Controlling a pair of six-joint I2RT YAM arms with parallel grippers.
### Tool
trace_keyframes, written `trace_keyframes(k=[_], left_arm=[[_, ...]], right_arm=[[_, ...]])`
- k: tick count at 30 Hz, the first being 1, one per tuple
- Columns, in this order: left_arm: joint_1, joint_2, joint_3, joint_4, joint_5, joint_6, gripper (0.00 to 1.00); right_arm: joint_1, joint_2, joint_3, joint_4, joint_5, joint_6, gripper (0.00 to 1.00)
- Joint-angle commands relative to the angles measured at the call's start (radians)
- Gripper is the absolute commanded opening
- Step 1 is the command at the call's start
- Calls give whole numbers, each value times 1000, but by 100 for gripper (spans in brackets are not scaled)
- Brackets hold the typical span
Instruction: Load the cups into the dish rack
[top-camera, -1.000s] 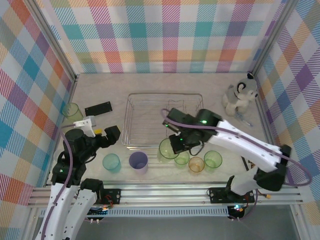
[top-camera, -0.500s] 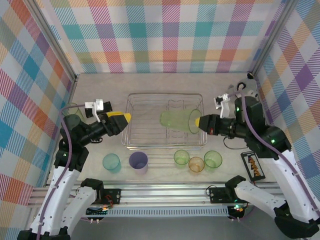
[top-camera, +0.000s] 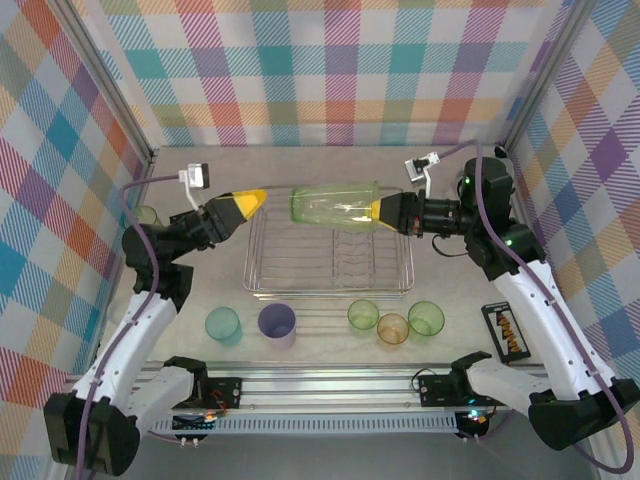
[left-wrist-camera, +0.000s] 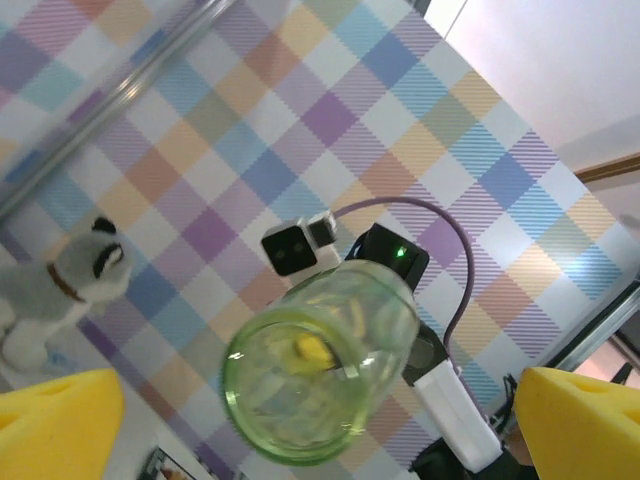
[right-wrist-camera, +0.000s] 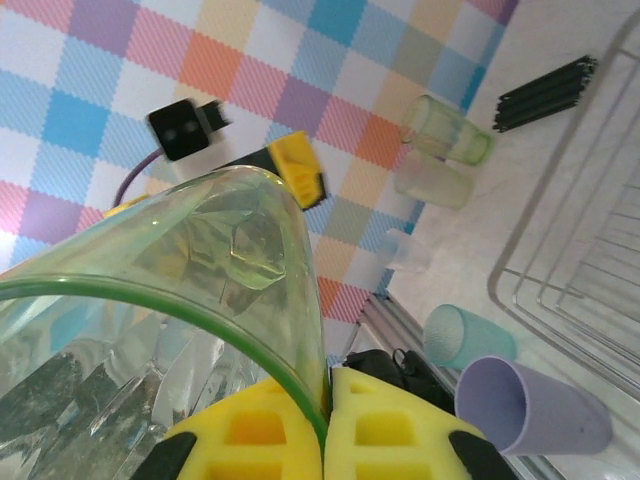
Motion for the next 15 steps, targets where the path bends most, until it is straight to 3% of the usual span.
trace_keyframes(k=[1, 6, 15], left_arm=[[-40, 0, 78, -36, 66, 63, 100], [-126, 4, 132, -264, 59, 253, 100], [-177, 46, 130, -254, 48, 294, 100]], right_arm=[[-9, 24, 18, 142, -84, 44, 0], [-9, 74, 22, 179, -109, 72, 0], [-2, 157, 26, 294, -180, 143, 0]])
